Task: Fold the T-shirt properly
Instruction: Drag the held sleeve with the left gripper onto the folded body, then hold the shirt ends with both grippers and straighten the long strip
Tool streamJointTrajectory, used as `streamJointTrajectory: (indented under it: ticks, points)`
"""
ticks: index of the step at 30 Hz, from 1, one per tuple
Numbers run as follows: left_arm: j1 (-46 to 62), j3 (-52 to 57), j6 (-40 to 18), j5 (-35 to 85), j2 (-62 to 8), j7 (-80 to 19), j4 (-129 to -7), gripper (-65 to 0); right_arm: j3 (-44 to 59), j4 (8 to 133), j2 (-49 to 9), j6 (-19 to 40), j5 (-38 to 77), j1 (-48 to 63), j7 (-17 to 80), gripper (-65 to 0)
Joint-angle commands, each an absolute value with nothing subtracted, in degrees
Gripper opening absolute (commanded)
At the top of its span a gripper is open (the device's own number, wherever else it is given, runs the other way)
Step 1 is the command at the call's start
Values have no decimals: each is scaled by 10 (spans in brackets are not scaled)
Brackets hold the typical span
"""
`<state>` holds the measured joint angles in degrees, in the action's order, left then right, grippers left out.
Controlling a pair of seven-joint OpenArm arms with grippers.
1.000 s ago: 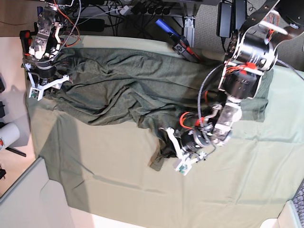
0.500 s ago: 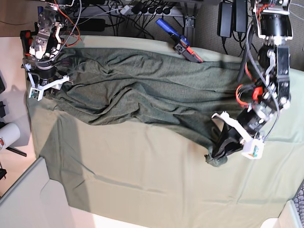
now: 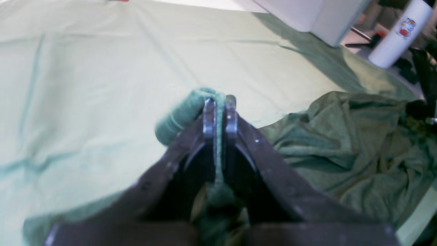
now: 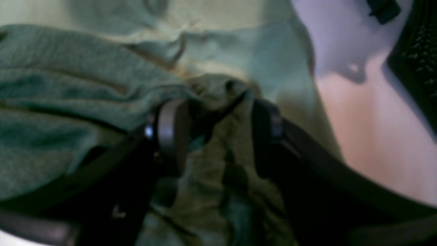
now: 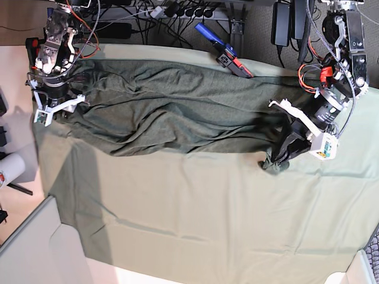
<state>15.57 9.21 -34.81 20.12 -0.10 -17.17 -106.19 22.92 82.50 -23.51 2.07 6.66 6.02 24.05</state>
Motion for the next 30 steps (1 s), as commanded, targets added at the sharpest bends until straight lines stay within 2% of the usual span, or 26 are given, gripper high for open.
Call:
streamJointTrajectory:
  ticks: [1, 7, 12, 17, 25, 28, 30]
  points:
    - [160, 95, -352, 216, 0, -160, -1074, -650, 235, 835, -251, 17, 67, 54, 225, -351]
    - [187, 116, -352, 227, 0, -167, -1074, -650, 235, 848, -273, 17, 95, 54, 227, -348]
    - [203, 118, -354, 233, 0, -170, -1074, -650, 235, 900, -273, 17, 94, 54, 244, -247]
    - [210, 118, -354, 233, -6, -171, -1074, -650, 235, 906, -273, 29, 97, 55, 247, -245]
    - [210, 118, -354, 233, -21, -178, -1074, -650, 235, 835, -272, 48, 114, 56, 244, -247]
    - [210, 118, -354, 233, -21, -183, -1074, -650, 235, 810, -273, 80, 121, 56, 231, -249]
    - [211, 118, -354, 234, -21, -183, -1074, -650, 235, 797, -273, 101, 131, 55, 213, -292]
